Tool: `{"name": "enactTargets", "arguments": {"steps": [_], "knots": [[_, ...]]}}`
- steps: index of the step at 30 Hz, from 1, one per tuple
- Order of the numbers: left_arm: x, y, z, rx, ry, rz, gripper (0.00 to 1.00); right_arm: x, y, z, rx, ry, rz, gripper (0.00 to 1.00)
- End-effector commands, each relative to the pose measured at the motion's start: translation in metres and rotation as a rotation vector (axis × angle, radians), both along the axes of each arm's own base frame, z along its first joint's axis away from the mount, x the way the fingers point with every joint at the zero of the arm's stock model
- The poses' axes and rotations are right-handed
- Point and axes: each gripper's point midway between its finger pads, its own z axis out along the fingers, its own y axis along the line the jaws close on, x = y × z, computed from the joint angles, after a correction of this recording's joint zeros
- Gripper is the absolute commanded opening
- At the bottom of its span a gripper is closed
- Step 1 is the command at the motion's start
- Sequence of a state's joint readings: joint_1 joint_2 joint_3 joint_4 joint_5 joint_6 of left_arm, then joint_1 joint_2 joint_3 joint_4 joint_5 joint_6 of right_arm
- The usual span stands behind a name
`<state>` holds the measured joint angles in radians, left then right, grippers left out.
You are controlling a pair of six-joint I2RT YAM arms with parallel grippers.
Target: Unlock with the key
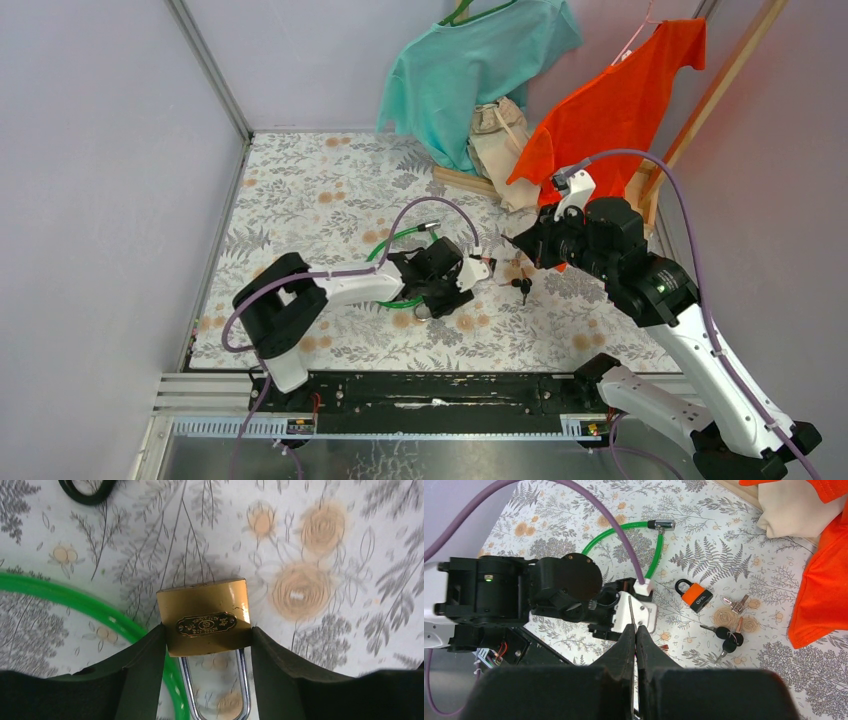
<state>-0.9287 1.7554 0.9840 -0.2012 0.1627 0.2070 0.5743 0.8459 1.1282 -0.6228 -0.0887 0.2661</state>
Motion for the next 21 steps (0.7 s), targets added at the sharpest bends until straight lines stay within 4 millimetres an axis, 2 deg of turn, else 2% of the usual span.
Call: {"name": "enactTargets", "arguments": {"steps": [1,6,11,14,17,21], "knots": [[0.003,0.017,0.027,0.056,-0.118,-0.112,0.22,0.004,0.004,0.023,0.04,-0.063,0.009,0.0],[0.008,0.029,0.047,0.11,-0.177,-0.154,0.18,0.003,0.006,0.024,0.051,-0.063,0.018,0.0],[0.011,0.048,0.051,0.162,-0.219,-0.148,0.12,0.003,0.009,0.024,0.057,-0.063,0.03,0.0],[0.017,0.062,0.066,0.163,-0.252,-0.103,0.08,0.005,0.015,0.023,0.066,-0.054,0.05,0.0],[0.027,0.084,0.096,0.18,-0.336,-0.076,0.01,0.009,0.029,0.019,0.08,-0.024,0.096,0.0],[0.039,0.123,0.158,0.187,-0.499,-0.1,0.0,0.013,0.05,0.019,0.111,-0.002,0.184,0.0]]}}
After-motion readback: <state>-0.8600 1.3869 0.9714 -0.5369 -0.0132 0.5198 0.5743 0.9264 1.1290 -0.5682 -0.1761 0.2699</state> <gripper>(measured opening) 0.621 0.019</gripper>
